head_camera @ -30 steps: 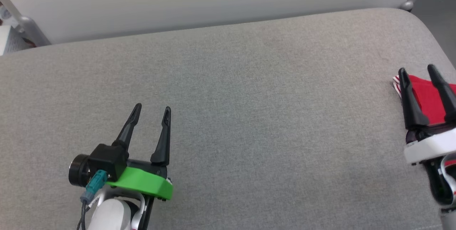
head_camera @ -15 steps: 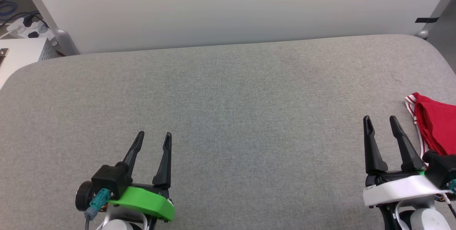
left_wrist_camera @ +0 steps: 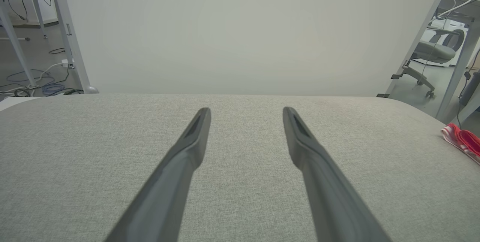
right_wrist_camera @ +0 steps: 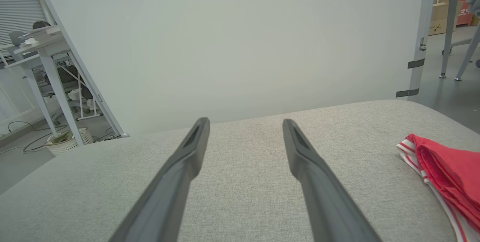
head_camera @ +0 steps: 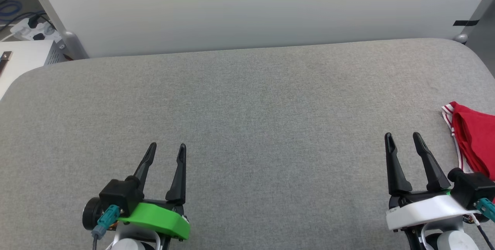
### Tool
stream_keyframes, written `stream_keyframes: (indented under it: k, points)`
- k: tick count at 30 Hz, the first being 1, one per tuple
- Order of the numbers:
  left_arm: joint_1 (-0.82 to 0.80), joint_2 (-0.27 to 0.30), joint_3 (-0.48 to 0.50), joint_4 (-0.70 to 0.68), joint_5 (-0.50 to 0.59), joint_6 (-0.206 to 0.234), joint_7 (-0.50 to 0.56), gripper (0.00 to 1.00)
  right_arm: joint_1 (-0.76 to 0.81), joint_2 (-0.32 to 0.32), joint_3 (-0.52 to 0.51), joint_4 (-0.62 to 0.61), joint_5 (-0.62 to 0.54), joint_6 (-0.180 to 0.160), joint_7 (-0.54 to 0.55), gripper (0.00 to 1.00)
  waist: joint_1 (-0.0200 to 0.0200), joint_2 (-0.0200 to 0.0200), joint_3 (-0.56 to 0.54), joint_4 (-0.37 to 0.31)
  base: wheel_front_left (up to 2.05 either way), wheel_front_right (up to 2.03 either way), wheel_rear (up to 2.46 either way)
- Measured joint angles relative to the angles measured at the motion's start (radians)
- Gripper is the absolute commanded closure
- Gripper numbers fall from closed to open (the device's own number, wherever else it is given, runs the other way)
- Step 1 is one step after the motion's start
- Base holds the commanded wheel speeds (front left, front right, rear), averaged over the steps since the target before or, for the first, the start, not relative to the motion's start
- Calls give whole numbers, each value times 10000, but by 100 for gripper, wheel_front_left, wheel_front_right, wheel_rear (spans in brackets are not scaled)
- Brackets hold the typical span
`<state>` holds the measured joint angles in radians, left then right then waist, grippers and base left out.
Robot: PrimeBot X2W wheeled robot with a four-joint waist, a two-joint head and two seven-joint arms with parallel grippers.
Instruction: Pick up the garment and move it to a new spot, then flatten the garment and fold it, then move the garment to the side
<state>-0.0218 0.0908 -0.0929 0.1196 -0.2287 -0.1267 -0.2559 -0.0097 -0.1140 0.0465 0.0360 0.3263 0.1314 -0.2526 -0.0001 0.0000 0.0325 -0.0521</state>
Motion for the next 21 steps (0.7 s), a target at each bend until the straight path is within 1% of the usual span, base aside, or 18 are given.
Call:
stream_keyframes:
  k: [11, 12, 21]
  points:
    - [0, 12, -82, 4, -42, 0, -2, 0, -1, -48, 138, 107, -138, 0, -2, 0, 0, 0, 56, 6, 0, 0, 0]
    - [-2, 46, -176, 2, -44, 0, 0, 100, -4, -48, 138, 115, -138, 0, -2, 100, 0, 0, 74, 8, 0, 0, 0]
    - [-2, 25, -188, -21, 4, 36, 140, 100, -4, -36, 113, 109, -251, 0, 142, 100, 0, 0, 53, 41, 0, 0, 0]
